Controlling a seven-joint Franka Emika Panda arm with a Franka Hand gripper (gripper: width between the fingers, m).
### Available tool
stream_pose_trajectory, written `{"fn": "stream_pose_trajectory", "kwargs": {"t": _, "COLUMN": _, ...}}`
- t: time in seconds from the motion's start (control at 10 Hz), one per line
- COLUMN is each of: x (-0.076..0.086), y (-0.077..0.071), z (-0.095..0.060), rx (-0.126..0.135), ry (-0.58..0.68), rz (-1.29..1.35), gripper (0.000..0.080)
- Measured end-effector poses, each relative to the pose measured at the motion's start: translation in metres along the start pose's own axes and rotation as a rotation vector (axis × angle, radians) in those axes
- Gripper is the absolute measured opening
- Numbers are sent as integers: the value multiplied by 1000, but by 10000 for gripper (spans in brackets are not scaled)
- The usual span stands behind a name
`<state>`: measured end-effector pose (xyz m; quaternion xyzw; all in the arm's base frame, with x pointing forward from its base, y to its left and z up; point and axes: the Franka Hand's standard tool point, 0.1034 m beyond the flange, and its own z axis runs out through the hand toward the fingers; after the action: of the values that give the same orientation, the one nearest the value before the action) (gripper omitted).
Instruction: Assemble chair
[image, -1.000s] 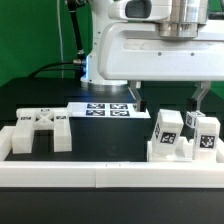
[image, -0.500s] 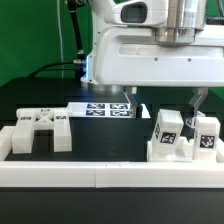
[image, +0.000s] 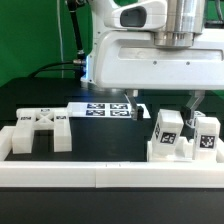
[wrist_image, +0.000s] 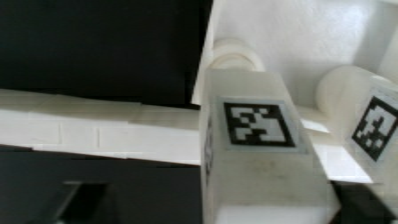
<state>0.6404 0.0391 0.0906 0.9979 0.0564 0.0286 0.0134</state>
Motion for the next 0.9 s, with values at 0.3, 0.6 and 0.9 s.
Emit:
{"fn": "stream_pose_trajectory", "kwargs": {"t": 0.3, "x": 2, "y": 1, "z": 1, "rx": -4, "ry": 22, "rz": -1, "gripper": 295}}
{"fn": "stream_pose_trajectory", "kwargs": {"t": 0.6, "x": 3, "y": 2, "z": 0, "rx": -11, "ry": 58, "rz": -1, "gripper": 295}}
{"fn": "stream_pose_trajectory", "kwargs": {"t": 0.9, "x": 5, "y": 3, "z": 1, "rx": -18, "ry": 90, "rz": 1, "gripper": 295}}
